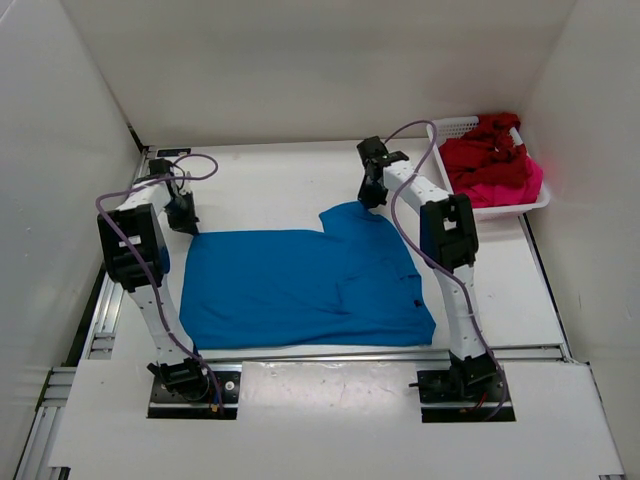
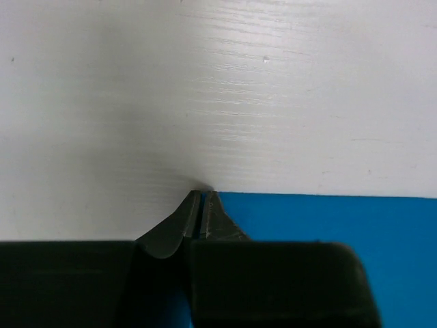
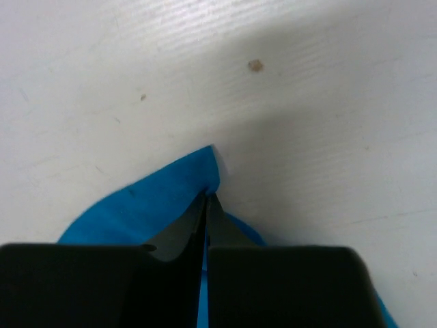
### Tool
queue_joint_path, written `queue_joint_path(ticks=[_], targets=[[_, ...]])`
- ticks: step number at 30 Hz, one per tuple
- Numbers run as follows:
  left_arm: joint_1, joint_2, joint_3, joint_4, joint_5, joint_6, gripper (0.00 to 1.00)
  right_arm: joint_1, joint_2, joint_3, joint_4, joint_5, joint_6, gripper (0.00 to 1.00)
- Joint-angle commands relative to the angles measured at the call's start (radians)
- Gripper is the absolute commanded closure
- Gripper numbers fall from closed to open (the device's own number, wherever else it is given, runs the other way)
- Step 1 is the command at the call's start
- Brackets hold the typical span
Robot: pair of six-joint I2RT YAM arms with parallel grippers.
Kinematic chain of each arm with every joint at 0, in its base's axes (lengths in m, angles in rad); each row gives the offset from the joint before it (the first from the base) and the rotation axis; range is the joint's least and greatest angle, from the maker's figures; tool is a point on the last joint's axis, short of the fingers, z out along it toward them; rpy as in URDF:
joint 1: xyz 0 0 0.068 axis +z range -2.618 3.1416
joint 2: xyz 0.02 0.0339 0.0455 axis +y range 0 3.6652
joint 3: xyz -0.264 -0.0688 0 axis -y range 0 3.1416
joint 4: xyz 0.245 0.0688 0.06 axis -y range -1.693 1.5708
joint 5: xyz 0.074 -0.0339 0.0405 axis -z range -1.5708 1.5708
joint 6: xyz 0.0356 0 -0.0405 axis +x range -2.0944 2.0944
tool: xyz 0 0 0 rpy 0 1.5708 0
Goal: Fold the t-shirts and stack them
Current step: Grap the side of the flattened tshirt furthest away from the robot with both arms, then fold the other side of the tshirt into a rectangle
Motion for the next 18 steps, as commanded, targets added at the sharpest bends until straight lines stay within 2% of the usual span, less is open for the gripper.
queue_joint_path(ticks=[1, 5, 6, 11, 12, 13, 18], targets=[[-0.006, 0.012, -0.058, -0.011, 0.017, 0.002, 0.9, 0.037, -0.113, -0.042, -0.013, -0.019, -0.065, 1.0], [-0.017, -0.052, -0.069, -0.011, -0.009, 0.002, 0.9, 0.077, -0.265, -0.168, 0.019, -0.019, -0.086, 1.0], [-0.017, -0.1, -0.094, -0.011, -0.024, 0.002, 0.9, 0.078, -0.303, -0.244, 0.019, -0.009, -0.086, 1.0], [-0.048, -0.293, -0.173, -0.011, -0.131, 0.002, 0.9, 0.12, -0.644, -0.525, 0.041, 0.069, -0.077, 1.0], [-0.057, -0.36, -0.219, -0.011, -0.141, 0.002, 0.9, 0.133, -0.695, -0.625, 0.05, 0.069, -0.077, 1.0], [-0.069, -0.393, -0.244, -0.011, -0.141, 0.002, 0.9, 0.133, -0.792, -0.676, 0.05, 0.078, -0.077, 1.0], [-0.104, -0.566, -0.408, -0.011, -0.216, 0.002, 0.9, 0.214, -1.076, -0.953, 0.021, 0.118, 0.015, 1.0]])
